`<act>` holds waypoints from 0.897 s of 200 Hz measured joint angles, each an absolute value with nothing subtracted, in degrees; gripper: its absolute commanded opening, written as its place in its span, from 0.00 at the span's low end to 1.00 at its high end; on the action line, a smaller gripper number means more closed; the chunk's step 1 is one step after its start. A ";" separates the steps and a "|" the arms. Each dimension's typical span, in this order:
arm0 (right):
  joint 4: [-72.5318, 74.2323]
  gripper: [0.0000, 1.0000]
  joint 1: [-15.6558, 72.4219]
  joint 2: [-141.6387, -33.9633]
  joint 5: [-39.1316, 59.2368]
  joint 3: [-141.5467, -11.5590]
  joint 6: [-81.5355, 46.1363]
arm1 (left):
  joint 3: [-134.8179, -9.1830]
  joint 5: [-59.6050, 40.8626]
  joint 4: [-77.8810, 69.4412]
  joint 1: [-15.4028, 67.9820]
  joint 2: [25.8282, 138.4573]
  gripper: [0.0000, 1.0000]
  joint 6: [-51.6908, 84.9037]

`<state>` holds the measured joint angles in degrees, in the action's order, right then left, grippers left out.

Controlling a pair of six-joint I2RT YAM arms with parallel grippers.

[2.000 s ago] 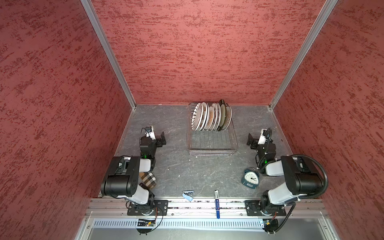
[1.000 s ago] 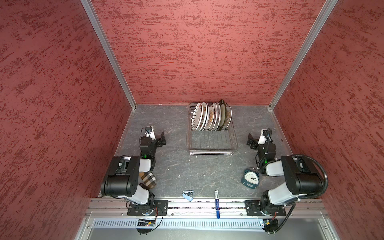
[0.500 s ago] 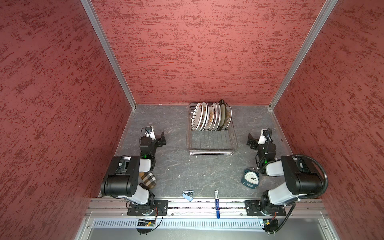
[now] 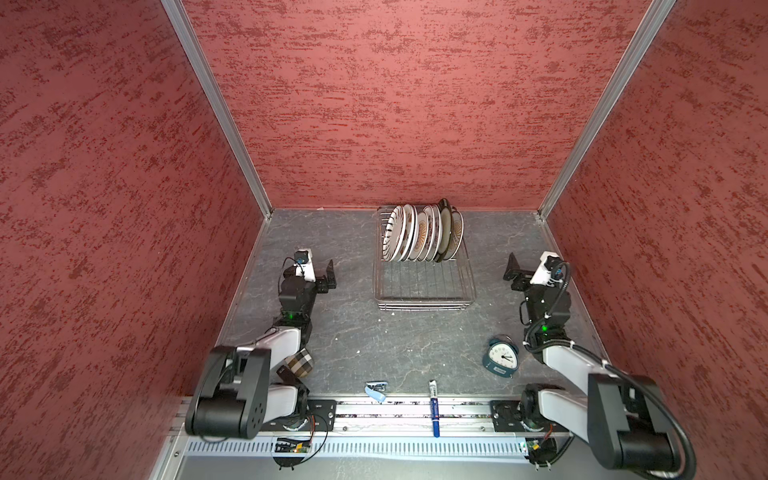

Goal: Unload the plates from the dish rack
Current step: 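Reach both grippers toward the dish rack, right gripper to the outermost plate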

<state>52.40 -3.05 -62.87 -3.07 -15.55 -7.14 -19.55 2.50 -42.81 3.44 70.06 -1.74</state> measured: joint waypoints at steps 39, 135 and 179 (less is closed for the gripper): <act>41.17 0.99 -3.05 -55.72 1.19 -21.91 -15.73 | -19.79 -1.10 -38.79 3.73 55.09 0.99 6.85; 38.76 0.95 -2.79 -55.40 21.21 -25.58 -36.40 | -21.43 -17.19 -38.17 3.77 52.14 1.00 36.77; 30.83 0.91 2.90 -65.58 22.04 -39.27 -35.46 | -25.15 -23.16 -40.38 4.62 58.50 0.99 39.97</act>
